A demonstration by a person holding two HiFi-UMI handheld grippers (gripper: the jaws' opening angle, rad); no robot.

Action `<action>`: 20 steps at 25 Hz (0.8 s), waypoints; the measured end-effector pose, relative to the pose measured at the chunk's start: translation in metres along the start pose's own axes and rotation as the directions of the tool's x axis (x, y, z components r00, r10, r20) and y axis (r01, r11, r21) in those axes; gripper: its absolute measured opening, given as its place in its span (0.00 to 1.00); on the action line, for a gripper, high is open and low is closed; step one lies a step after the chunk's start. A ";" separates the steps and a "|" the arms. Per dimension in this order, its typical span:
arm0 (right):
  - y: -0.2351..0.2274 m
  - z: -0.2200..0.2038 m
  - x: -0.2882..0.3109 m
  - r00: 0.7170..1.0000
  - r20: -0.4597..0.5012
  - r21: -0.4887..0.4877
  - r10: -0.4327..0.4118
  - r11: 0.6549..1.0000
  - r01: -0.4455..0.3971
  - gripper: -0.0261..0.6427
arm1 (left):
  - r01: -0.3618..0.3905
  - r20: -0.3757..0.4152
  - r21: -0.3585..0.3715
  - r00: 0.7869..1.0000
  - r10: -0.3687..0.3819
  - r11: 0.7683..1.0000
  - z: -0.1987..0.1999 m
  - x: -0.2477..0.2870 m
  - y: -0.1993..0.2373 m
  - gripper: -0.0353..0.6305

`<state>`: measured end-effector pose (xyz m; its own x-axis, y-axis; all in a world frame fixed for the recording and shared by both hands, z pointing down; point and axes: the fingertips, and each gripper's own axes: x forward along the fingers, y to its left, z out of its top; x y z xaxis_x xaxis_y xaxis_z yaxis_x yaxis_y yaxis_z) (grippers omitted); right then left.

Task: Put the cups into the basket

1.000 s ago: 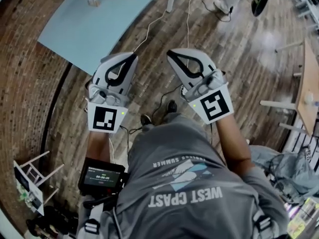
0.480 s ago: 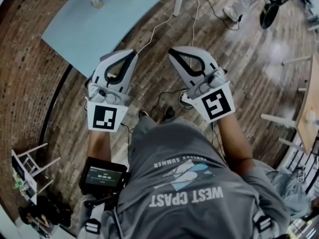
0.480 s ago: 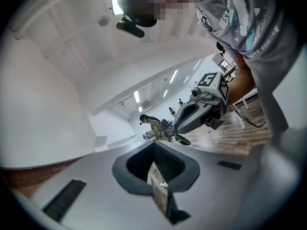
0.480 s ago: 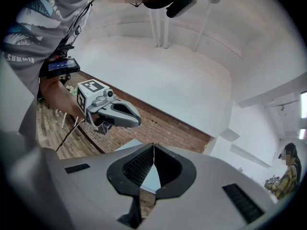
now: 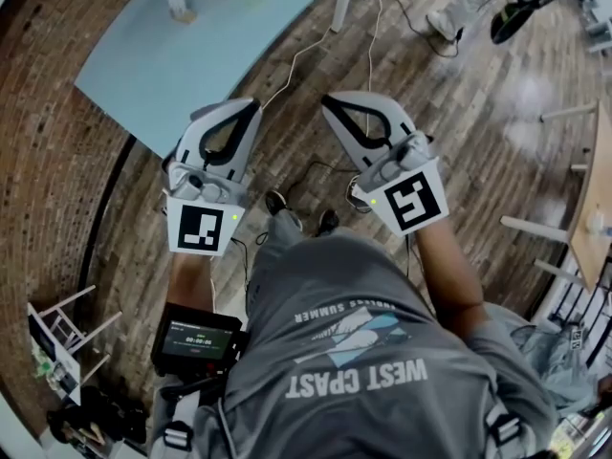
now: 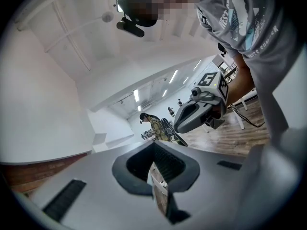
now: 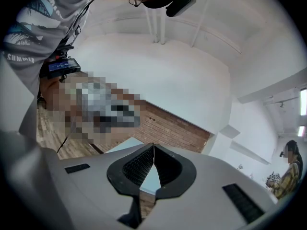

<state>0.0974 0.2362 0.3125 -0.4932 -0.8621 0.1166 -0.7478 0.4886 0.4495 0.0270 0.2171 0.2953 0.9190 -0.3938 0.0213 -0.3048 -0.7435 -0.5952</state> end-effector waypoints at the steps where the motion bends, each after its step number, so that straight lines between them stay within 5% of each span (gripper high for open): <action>1: -0.001 0.002 0.006 1.000 -0.001 0.000 -0.004 1.000 0.004 0.06 | 0.004 0.004 -0.001 1.000 -0.004 1.000 -0.003 0.001 0.006 0.05; 13: -0.008 0.007 0.092 0.996 -0.046 0.002 -0.080 0.997 0.080 0.06 | 0.066 0.045 -0.015 0.997 -0.066 0.998 -0.060 -0.006 0.078 0.05; 20: -0.003 0.012 0.131 0.994 -0.092 -0.036 -0.060 0.998 0.057 0.06 | 0.024 0.041 -0.069 0.999 -0.021 0.997 -0.094 -0.029 0.104 0.05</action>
<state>0.0293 0.1235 0.3158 -0.4046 -0.8986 0.1701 -0.7582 0.4336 0.4869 -0.0550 0.1005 0.3080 0.9346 -0.3556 0.0011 -0.2993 -0.7882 -0.5378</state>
